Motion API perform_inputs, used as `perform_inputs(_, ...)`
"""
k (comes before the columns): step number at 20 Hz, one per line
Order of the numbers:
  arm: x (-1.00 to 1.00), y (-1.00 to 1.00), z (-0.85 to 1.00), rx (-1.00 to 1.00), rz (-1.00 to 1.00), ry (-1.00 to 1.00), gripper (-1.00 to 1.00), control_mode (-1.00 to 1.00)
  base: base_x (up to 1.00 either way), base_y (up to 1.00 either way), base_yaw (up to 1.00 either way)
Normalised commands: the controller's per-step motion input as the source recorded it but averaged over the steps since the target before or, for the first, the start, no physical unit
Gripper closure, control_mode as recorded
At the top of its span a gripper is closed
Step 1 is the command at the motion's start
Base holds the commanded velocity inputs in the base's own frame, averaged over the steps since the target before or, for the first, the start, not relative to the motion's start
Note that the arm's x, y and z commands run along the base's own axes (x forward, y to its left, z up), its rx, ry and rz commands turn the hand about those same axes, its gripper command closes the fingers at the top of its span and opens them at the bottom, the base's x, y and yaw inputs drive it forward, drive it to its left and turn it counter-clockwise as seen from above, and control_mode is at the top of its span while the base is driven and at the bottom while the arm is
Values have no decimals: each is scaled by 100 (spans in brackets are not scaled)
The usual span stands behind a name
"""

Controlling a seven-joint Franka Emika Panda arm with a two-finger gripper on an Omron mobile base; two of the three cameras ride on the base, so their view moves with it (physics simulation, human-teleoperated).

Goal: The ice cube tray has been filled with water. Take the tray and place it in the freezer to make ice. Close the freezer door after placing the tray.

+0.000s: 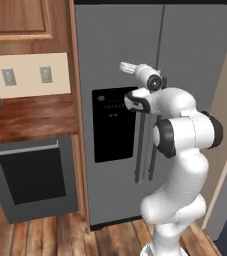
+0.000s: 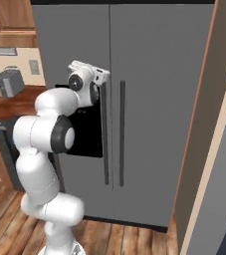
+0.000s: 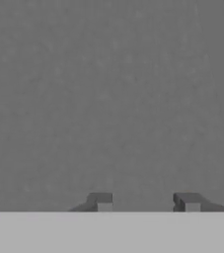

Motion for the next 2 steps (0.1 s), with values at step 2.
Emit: perform_inputs(2, 22, 0, 0, 8, 13, 0, -100, -100, 0, 0, 0)
